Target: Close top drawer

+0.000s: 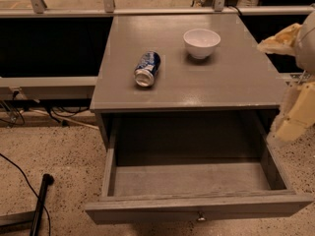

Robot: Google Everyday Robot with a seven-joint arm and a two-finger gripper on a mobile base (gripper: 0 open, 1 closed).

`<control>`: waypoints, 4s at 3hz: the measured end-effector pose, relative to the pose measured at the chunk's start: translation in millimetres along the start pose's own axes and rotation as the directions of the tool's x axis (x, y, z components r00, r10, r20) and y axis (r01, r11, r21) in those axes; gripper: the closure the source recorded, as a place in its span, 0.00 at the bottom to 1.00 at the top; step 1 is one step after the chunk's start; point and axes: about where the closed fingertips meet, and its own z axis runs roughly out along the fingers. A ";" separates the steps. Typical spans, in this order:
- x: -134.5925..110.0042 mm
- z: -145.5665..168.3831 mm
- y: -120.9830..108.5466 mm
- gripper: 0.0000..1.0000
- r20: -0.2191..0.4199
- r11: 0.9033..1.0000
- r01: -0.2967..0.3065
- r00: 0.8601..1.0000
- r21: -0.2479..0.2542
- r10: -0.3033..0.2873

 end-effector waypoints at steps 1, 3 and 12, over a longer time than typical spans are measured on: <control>-0.8 33.4 5.3 0.00 0.069 0.999 0.030 0.997 -0.026 -0.028; 5.9 140.4 56.0 0.00 0.354 1.000 0.006 0.935 -0.031 0.005; 151.0 217.1 133.0 1.00 0.303 0.994 -0.113 0.947 0.002 0.107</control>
Offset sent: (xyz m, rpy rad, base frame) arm 0.0243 0.0619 -0.1766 0.4429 -0.1792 0.1616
